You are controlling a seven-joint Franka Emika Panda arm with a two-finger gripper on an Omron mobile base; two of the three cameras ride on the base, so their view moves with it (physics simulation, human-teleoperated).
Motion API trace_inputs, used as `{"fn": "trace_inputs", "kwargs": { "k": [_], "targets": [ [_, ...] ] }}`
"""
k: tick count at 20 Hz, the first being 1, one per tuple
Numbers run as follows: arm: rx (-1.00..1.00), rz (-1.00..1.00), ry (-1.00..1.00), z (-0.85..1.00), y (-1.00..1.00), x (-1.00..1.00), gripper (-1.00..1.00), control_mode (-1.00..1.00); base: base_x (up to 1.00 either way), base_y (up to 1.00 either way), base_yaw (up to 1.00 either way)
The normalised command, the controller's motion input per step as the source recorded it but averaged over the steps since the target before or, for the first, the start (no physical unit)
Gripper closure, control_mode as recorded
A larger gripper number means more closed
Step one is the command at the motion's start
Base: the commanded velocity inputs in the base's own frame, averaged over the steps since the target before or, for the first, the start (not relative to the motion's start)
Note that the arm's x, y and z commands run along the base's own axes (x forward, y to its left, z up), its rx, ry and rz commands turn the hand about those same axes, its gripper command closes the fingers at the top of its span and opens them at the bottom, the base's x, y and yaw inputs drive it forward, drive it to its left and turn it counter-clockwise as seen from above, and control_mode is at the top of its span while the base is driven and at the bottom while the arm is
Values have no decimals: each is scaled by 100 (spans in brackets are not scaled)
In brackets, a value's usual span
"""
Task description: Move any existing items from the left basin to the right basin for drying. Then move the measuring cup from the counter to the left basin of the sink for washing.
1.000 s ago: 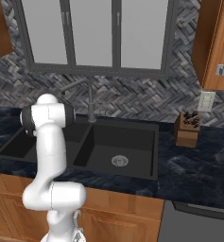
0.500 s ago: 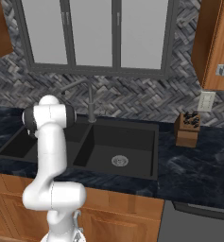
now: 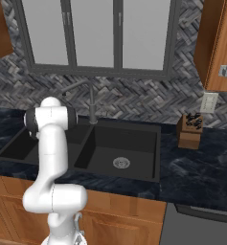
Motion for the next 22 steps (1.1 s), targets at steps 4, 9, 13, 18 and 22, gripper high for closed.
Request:
{"fn": "trace_inputs", "kwargs": {
  "k": [4, 9, 13, 18, 22],
  "targets": [
    [0, 0, 0, -17, 2, -8, -100, -100, 0, 0, 0],
    [0, 0, 0, -23, 5, -40, -100, -100, 0, 0, 0],
    [0, 0, 0, -21, 3, -39, -100, -100, 0, 0, 0],
    [0, 0, 1, -17, 2, -25, 100, -100, 0, 0, 0],
    [0, 0, 0, -5, 1, -4, 100, -100, 0, 0, 0]
  ]
}}
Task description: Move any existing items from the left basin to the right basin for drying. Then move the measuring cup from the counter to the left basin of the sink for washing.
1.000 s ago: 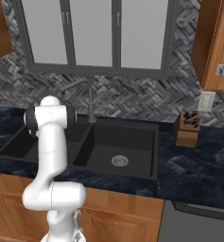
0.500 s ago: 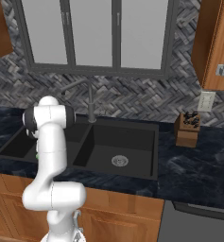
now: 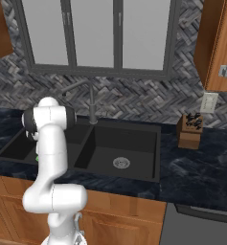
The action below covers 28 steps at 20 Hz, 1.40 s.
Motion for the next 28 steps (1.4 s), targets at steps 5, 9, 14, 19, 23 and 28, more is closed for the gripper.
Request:
{"fn": "trace_inputs", "kwargs": {
  "k": [5, 9, 14, 19, 23, 28],
  "targets": [
    [0, 0, -5, 0, 0, -11, 100, -100, 0, 0, 0],
    [0, 0, -13, 13, 0, -22, 100, -100, 0, 0, 0],
    [0, -1, -13, 43, 0, -14, 100, -100, 0, 0, 0],
    [0, -1, -9, 62, 0, -5, 100, -100, 0, 0, 0],
    [0, -1, -8, 57, 0, -8, 100, -100, 0, 0, 0],
    [0, 0, -6, 64, -1, -7, 100, -100, 0, 0, 0]
  ]
}}
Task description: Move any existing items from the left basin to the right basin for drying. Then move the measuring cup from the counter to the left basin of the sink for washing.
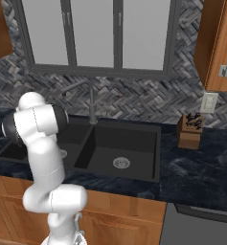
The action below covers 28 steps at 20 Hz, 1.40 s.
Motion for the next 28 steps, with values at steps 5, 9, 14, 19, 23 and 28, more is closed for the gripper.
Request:
{"fn": "trace_inputs", "kwargs": {
  "k": [5, 9, 14, 19, 23, 28],
  "targets": [
    [0, 0, -5, 70, -4, -7, 100, -100, 0, 0, 0],
    [0, 0, -3, 67, -10, -11, 100, -100, 0, 0, 0],
    [0, 0, -1, 53, -23, -23, 100, -100, 0, 0, 0],
    [4, 0, 0, 38, -39, -34, 100, -100, 0, 0, 0],
    [5, -1, 0, 34, -41, -30, 100, -100, 0, 0, 0],
    [4, -2, 0, 33, -44, -28, 100, -100, 0, 0, 0]
  ]
}}
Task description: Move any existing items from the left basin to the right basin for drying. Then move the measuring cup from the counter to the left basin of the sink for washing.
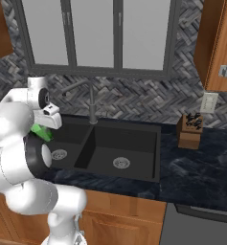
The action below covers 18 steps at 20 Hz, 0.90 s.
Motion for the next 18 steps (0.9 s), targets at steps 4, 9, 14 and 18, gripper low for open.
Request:
{"fn": "trace_inputs", "kwargs": {
  "k": [4, 9, 14, 18],
  "targets": [
    [3, -3, 0, 29, -44, -24, 100, -100, 0, 0, 0],
    [1, -3, 0, 18, -49, -12, 100, -100, 0, 0, 0],
    [2, -3, 0, 6, -56, -4, 100, -100, 0, 0, 0],
    [4, -4, 0, 0, -63, 0, 100, -100, 0, 0, 0]
  ]
}}
